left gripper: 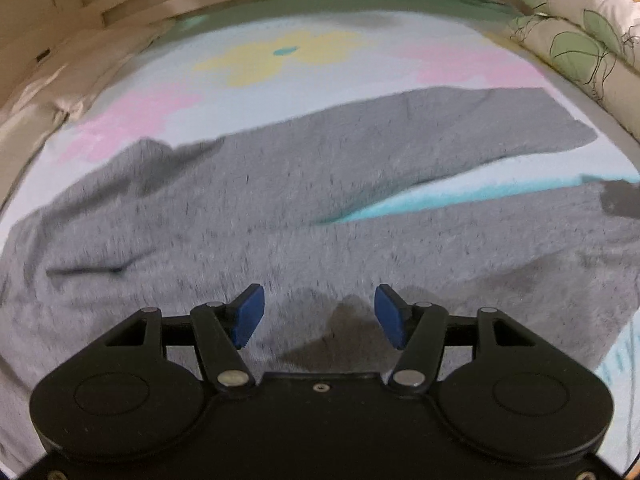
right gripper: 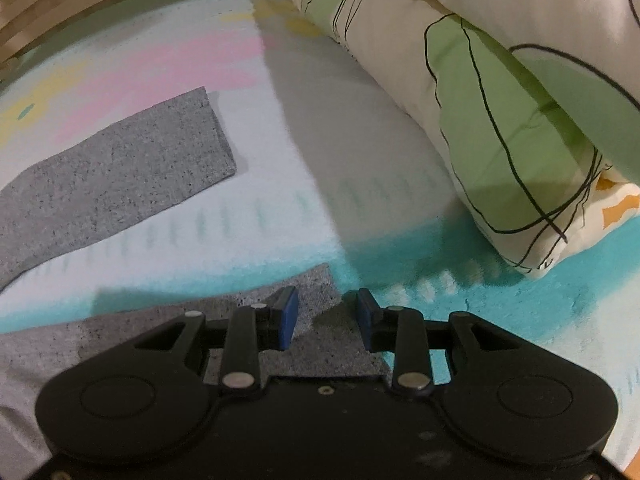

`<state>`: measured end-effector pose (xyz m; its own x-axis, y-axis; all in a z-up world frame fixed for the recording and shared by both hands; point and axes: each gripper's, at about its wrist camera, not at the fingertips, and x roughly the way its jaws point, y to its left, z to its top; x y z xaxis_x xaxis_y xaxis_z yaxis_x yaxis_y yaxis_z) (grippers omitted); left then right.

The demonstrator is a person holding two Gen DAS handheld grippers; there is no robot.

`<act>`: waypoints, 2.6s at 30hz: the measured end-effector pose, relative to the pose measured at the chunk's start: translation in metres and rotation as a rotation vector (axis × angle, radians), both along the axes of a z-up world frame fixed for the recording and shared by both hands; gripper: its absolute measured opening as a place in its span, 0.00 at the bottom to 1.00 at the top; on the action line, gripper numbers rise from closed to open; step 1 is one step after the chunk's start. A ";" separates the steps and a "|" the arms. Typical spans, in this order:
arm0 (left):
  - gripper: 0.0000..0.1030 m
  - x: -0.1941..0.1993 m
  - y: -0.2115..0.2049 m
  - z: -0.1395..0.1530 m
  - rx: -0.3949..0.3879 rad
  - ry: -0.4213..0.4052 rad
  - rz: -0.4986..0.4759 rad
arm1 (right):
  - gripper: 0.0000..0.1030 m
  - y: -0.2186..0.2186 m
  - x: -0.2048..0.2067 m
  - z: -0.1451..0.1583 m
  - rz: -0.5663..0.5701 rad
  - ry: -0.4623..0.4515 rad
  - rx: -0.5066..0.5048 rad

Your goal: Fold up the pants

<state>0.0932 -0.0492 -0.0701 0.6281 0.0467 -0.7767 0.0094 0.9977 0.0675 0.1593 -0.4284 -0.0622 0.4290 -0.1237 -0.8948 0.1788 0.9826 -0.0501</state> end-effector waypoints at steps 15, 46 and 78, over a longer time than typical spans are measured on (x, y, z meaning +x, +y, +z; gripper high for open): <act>0.62 0.002 -0.011 -0.003 0.004 -0.020 -0.017 | 0.03 0.027 0.018 0.034 0.119 -0.136 -0.108; 0.66 0.008 -0.010 -0.021 0.034 -0.004 0.008 | 0.31 -0.003 -0.058 0.010 0.036 -0.070 -0.046; 0.64 0.002 -0.018 -0.016 0.042 0.011 -0.018 | 0.14 0.024 -0.067 0.027 0.013 -0.200 -0.028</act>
<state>0.0949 -0.0673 -0.0865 0.6206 0.0678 -0.7812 0.0282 0.9937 0.1087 0.0924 -0.4046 -0.0350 0.5993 -0.1409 -0.7880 0.1750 0.9836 -0.0427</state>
